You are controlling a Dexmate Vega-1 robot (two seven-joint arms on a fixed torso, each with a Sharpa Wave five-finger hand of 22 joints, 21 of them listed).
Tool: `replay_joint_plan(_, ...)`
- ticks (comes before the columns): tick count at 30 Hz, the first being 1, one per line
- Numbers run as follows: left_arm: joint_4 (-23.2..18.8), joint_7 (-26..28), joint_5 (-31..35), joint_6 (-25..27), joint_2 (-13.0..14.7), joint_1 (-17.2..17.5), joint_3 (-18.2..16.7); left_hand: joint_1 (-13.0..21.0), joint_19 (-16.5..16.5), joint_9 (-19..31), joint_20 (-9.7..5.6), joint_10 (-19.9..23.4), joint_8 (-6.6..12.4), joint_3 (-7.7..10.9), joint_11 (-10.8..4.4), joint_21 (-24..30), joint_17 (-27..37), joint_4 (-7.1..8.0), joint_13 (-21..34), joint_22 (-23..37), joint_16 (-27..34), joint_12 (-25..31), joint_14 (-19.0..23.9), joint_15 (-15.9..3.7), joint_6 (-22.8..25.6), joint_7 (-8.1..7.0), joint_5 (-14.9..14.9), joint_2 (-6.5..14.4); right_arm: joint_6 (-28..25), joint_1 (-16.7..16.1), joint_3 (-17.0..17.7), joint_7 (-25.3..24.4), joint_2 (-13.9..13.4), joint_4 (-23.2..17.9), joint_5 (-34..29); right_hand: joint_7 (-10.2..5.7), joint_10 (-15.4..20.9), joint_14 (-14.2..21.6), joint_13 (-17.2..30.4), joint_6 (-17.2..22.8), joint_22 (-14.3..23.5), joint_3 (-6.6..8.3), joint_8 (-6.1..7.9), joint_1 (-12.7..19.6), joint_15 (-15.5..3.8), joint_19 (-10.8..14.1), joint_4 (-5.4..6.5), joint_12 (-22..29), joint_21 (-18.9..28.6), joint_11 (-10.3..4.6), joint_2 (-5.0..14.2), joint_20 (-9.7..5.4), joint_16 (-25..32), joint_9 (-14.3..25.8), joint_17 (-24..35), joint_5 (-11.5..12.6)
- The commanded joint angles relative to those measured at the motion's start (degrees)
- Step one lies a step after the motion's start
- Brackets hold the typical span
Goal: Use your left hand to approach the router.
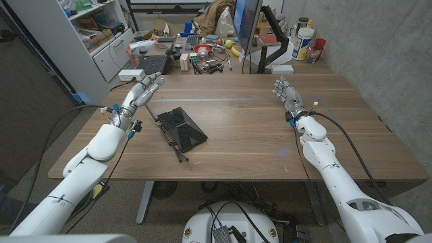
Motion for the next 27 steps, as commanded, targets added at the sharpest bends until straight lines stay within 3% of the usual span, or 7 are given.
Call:
replay_joint_plan(1,-1.71,1.82,3.93,1.33,0.64,0.46,0.09,0.80,0.31,0.21,0.02,0.53,0.32,0.09,0.03,-0.20,0.14,-0.13,0.34,0.06,0.33,0.53,0.23,-0.21,0.54,-0.06,0.11,-0.06,-0.32,0.34,0.01,0.36,-0.20,0.23,-0.12,-0.17,0.62,0.40,0.28,0.18,0.27,0.12,-0.09,-0.44,0.08,0.43,-0.40,-0.11,0.04,0.09,0.16,-0.08,0.01,0.30,0.33,0.13)
replay_joint_plan(27,-5.85,5.44,13.05,5.62,2.14,2.85,-0.09,1.15,0.21,0.23,0.46,0.70,0.27,0.01,-0.41,-0.50,0.14,-0.30,0.35,0.08,0.22,0.44,0.33,-0.34,1.06,-0.28,0.05,0.13,-0.33,0.32,0.55,0.62,-0.40,0.05,0.03,-0.15,0.70,0.44,0.29,0.20,0.27,0.09,-0.19,-0.56,0.13,0.44,-0.47,-0.32,0.01,0.07,0.17,-0.06,-0.02,0.30,0.32,0.13)
